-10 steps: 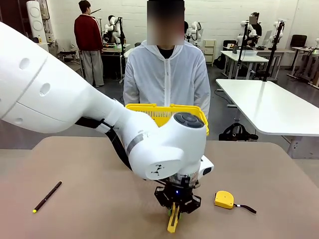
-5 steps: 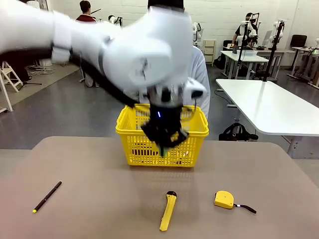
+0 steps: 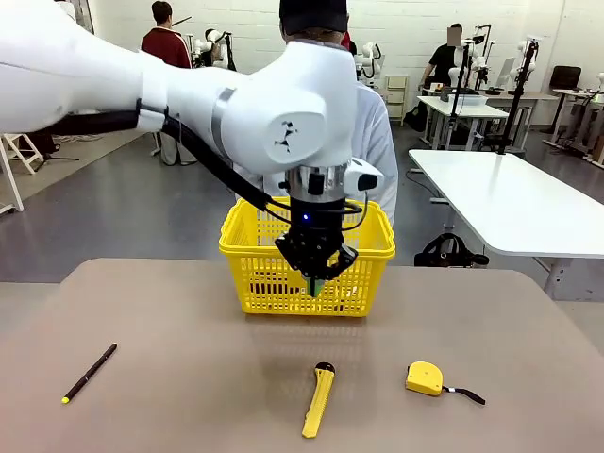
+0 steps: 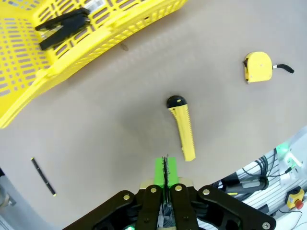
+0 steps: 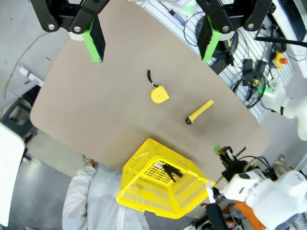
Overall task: Place the items the person wants into the basket.
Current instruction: Pick up the item the person points to and place it in the Market Basket.
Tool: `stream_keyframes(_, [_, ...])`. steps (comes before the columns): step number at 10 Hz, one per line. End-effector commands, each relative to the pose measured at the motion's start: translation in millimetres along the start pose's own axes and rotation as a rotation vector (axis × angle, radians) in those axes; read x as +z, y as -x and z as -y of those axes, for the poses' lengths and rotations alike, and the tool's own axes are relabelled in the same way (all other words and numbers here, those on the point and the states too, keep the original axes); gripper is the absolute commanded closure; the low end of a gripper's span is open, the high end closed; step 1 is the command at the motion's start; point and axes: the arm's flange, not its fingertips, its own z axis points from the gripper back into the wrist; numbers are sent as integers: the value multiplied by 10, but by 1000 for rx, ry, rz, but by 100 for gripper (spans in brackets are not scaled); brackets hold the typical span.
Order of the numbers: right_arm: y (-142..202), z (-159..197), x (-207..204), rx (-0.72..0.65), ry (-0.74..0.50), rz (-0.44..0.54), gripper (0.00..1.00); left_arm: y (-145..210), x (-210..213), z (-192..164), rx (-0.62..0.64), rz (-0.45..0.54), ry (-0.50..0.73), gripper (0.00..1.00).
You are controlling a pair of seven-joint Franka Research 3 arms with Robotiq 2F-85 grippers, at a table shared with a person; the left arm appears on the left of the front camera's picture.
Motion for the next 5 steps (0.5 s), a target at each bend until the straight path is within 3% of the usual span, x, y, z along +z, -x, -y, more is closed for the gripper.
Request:
stream_keyframes(1, [-2,7,-14,8,-16,7,0,211,-55,100,-38,25,59,39])
stream_keyframes(3, [-2,7,-14,8,-16,7,0,392,-349,315,-32,45,29,0])
stream_keyframes(5, [-2,7,-14,8,-16,7,0,493,-801,459,-10,34,6,0])
